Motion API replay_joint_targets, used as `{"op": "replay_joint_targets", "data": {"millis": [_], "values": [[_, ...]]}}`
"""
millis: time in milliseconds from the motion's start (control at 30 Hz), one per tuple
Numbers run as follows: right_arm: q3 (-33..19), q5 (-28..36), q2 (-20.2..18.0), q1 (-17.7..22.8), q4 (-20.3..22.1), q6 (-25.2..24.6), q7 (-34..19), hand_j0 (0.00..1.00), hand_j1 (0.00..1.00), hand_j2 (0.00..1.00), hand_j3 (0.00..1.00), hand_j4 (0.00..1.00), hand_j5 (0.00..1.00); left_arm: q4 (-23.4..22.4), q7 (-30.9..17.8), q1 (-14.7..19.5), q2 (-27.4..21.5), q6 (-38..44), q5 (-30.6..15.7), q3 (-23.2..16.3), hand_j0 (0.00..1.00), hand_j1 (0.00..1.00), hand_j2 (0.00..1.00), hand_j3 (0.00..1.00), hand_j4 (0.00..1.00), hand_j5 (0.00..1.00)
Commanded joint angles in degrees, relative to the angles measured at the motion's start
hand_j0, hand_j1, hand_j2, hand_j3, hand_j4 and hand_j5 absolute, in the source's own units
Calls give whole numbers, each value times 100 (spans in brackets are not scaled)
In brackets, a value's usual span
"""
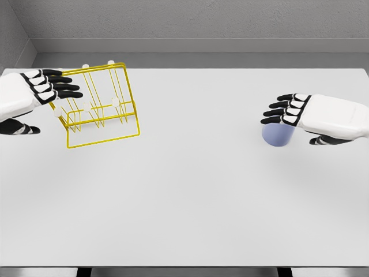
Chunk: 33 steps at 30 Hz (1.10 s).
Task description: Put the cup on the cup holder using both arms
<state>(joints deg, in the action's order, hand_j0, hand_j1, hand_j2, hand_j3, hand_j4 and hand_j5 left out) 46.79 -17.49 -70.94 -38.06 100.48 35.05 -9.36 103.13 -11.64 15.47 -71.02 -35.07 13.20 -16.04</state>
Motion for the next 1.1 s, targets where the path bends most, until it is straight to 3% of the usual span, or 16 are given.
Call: {"op": "replay_joint_targets", "data": {"millis": [0, 100, 167, 267, 367, 500, 733, 933, 1067], "values": [[-3, 26, 1, 0, -2, -5, 4, 100, 100, 100, 100, 100, 100, 5, -5, 0, 9, 7, -37, -4, 100, 100, 100, 100, 100, 100], [-3, 9, 159, -61, -186, -5, -49, 100, 100, 100, 100, 100, 100, -4, -5, -9, 9, 7, -37, -4, 100, 100, 100, 100, 100, 100], [234, -272, 344, -448, -283, -5, -31, 100, 100, 100, 100, 100, 100, 5, -57, -9, 9, 7, -37, -4, 100, 100, 100, 100, 100, 100], [366, -413, 713, -782, -1020, -5, -66, 100, 100, 100, 100, 100, 100, 5, -66, -9, 18, 7, -37, -4, 100, 100, 100, 100, 100, 100], [586, -422, 968, -1037, -1583, -5, -550, 100, 100, 100, 100, 100, 100, 5, -75, -18, 44, 7, -19, -4, 100, 100, 100, 100, 100, 100], [612, -431, 1205, -1195, -2085, -5, -813, 100, 100, 100, 100, 100, 100, 5, -154, -18, 53, 7, -19, -74, 100, 100, 100, 100, 100, 100], [1210, -615, 1548, -1670, -2234, -5, -831, 100, 100, 100, 100, 100, 100, 5, -198, -26, 70, 7, 7, -74, 100, 100, 100, 100, 100, 100], [1464, -774, 1733, -1679, -2647, -5, -831, 100, 100, 100, 100, 100, 100, 5, -198, -35, 62, 7, 16, -74, 100, 100, 100, 100, 100, 100], [1535, -861, 1777, -1679, -2647, -5, -831, 100, 100, 100, 100, 100, 100, -4, -198, -62, 70, 7, 16, -74, 100, 100, 100, 100, 100, 100]]}}
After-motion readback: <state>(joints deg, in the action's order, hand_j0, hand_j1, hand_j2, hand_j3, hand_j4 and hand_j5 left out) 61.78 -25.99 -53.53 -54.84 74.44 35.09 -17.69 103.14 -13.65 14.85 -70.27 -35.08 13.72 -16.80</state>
